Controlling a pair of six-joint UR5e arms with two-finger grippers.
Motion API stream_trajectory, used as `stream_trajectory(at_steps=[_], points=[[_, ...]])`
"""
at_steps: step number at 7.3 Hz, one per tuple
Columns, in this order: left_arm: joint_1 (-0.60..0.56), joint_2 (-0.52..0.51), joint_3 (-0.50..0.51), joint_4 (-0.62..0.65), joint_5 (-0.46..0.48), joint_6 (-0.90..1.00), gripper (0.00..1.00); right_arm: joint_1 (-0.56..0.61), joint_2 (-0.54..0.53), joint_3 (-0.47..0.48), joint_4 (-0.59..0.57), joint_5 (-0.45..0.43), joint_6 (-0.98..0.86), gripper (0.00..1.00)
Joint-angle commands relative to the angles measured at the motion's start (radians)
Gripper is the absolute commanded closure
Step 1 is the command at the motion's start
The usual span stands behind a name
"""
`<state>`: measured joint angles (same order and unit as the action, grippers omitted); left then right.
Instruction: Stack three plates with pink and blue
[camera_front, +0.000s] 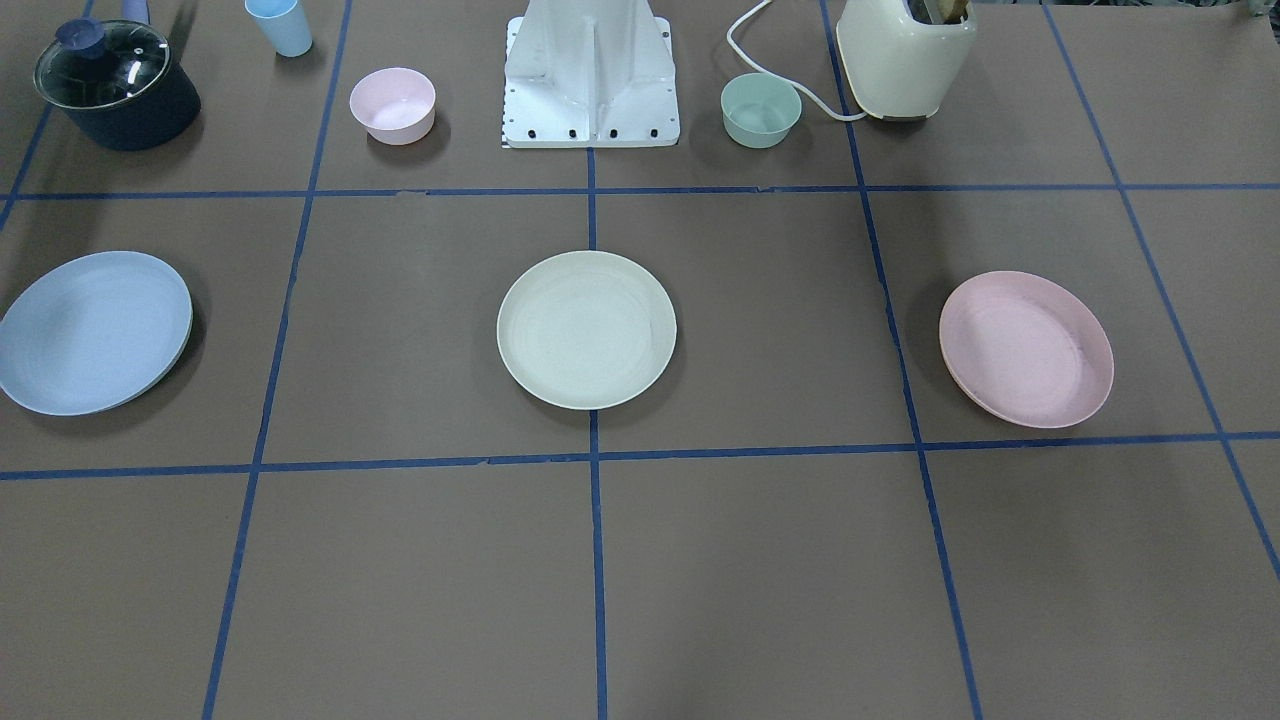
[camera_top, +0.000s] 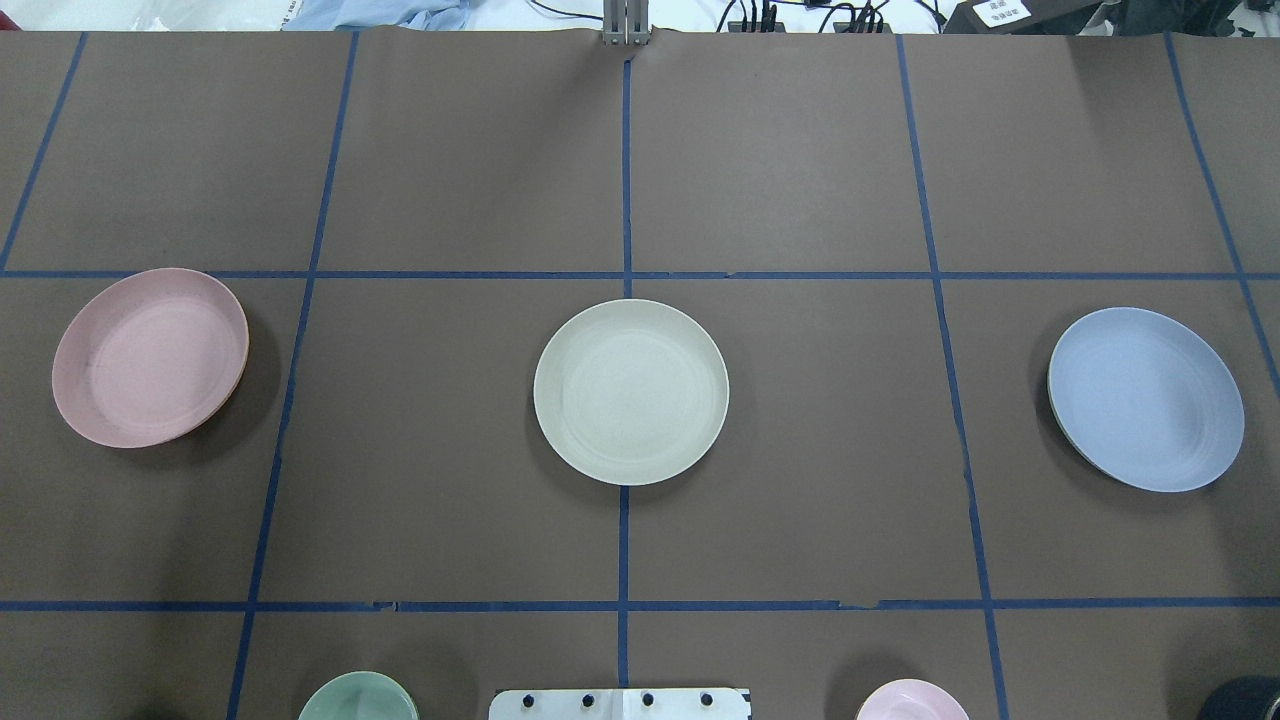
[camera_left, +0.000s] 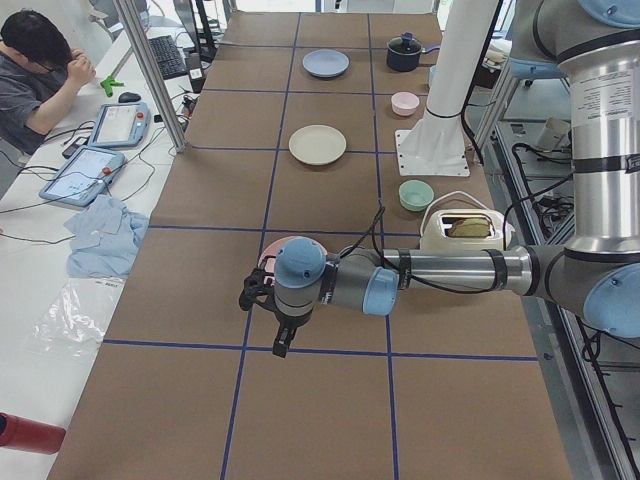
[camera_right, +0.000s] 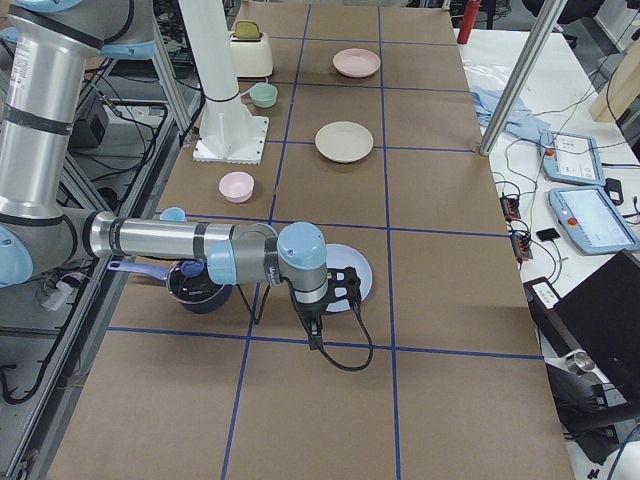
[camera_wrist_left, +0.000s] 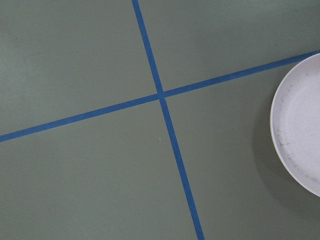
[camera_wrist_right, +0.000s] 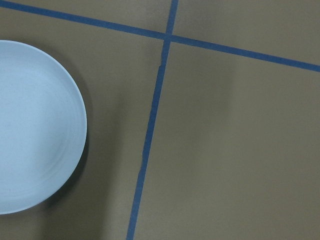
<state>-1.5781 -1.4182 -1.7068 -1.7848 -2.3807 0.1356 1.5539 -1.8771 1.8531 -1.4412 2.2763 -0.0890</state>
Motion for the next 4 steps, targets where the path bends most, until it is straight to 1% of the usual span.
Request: stream_trajectory(at_steps=[1, 2, 4], points=[[0.001, 0.004, -0.014, -0.002, -0.006, 0.007, 0.00, 0.000, -0.002, 0.000, 0.001, 0.002, 0.002, 0.00], [0.000, 0.002, -0.026, -0.036, -0.006, 0.007, 0.00, 0.000, -0.001, 0.009, 0.004, 0.014, 0.002, 0.00], [0.000, 0.005, -0.025, -0.207, -0.006, 0.007, 0.00, 0.000, 0.007, 0.037, 0.051, 0.043, 0.002, 0.00]])
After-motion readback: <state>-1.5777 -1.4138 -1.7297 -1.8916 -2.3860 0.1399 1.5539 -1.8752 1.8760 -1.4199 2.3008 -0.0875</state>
